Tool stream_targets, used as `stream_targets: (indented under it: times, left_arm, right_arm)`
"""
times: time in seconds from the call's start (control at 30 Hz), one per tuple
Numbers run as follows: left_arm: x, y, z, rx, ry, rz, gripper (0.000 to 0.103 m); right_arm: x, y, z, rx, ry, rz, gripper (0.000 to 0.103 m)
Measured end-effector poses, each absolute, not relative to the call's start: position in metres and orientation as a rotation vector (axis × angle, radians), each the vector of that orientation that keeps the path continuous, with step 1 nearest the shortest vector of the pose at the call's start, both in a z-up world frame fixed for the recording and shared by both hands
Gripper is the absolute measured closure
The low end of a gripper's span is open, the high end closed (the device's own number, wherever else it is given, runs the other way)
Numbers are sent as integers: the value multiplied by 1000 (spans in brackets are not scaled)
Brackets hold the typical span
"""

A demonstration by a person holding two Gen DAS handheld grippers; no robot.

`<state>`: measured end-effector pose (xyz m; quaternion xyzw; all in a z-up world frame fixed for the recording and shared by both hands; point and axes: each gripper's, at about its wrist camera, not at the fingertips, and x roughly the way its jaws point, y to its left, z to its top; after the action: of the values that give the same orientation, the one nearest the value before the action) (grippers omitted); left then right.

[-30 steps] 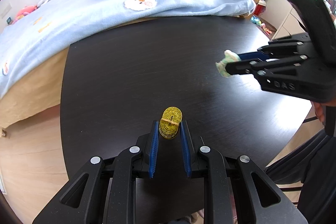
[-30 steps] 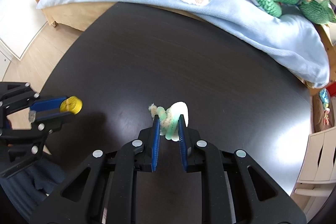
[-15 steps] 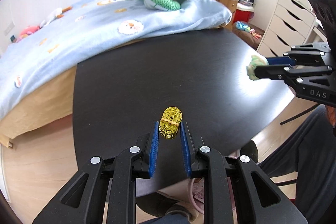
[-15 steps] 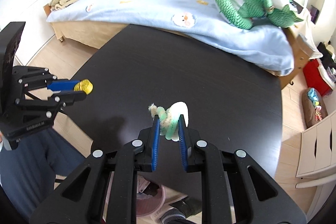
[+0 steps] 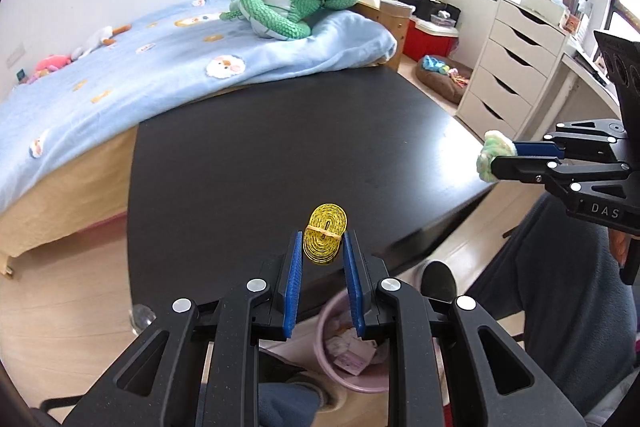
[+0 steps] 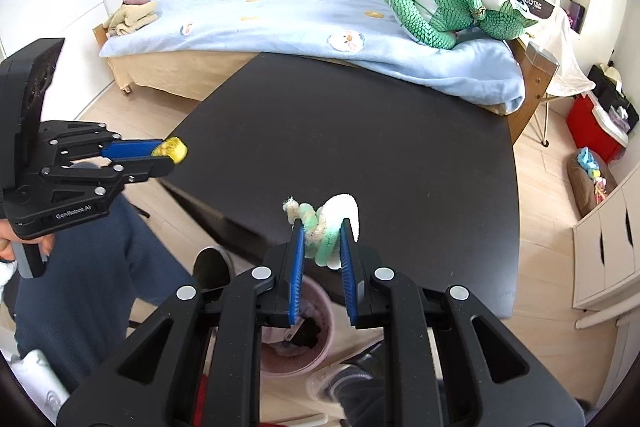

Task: Collect trash
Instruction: 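Carry the white-green toy over the bin and open the right gripper while the left carries the tape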

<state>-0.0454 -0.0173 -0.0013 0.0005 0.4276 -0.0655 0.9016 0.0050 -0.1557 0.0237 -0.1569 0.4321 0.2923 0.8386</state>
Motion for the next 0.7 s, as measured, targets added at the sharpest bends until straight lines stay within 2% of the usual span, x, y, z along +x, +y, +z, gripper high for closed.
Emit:
stream_targets:
  times: [0.37, 0.63, 0.7]
  left_arm:
    - [-80, -34, -6, 11, 888, -127, 82]
    - [-95, -29, 2, -1, 875, -123, 83]
    - [-98, -29, 2, -3, 871, -122, 83]
  right_arm:
    - [-47, -159, 8, -331, 976, 654, 86]
    - [-53, -153, 1, -331, 1006, 686, 86]
    - [-53, -150, 0, -331, 1009, 696, 83]
